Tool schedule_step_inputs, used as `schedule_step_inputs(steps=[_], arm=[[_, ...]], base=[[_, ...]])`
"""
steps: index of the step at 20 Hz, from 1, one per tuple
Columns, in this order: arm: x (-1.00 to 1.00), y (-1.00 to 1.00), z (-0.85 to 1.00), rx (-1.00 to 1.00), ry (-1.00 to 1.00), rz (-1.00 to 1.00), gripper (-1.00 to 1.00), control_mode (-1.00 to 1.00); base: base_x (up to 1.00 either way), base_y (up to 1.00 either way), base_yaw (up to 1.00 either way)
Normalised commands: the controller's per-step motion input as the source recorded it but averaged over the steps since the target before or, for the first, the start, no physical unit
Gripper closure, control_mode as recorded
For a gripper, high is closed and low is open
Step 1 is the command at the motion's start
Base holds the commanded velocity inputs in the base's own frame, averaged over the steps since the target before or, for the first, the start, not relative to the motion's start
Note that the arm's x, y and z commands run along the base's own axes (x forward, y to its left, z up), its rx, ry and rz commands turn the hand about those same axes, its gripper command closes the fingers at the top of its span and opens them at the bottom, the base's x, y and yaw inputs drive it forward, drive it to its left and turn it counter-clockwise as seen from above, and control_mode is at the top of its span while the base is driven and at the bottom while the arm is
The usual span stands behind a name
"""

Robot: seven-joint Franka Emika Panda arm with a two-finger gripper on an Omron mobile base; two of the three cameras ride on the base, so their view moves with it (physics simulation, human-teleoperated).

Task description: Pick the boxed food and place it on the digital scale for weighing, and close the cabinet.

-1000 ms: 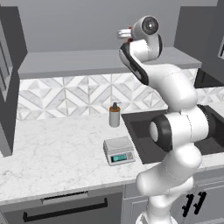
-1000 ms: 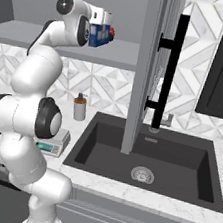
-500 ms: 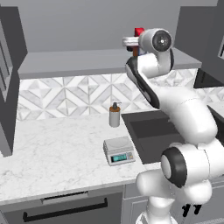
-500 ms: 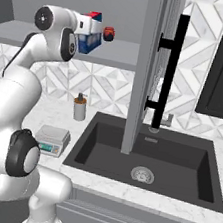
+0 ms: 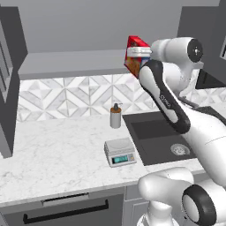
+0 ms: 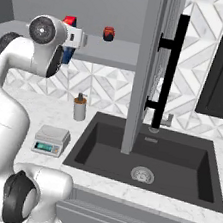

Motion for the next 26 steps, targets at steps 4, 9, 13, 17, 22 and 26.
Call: schedule_step_inputs(steps=[4, 9, 13, 17, 22, 26], arm=[[-1.00, 0.14, -0.02, 0.00, 0.26, 0.52, 1.00, -1.00], [-1.00, 0.63, -0.40, -0.12, 0.05, 0.52, 1.00, -1.00], [-0.60, 0.61, -0.82, -0.12, 0.04, 0.54, 1.00, -1.00], [-0.33, 0.25, -0.91, -0.04, 0.02, 0.52, 1.00, -1.00], [0.00, 0.04, -0.91, -0.02, 0.01, 0.38, 1.00, -1.00], [0.08, -0.05, -0.70, 0.00, 0.01, 0.25, 1.00, -1.00]], base=[[0.00, 0.00, 0.00], [0.00, 0.00, 0.00], [0.00, 0.00, 0.00], [0.00, 0.00, 0.00], [0.00, 0.00, 0.00], [0.00, 0.00, 0.00]])
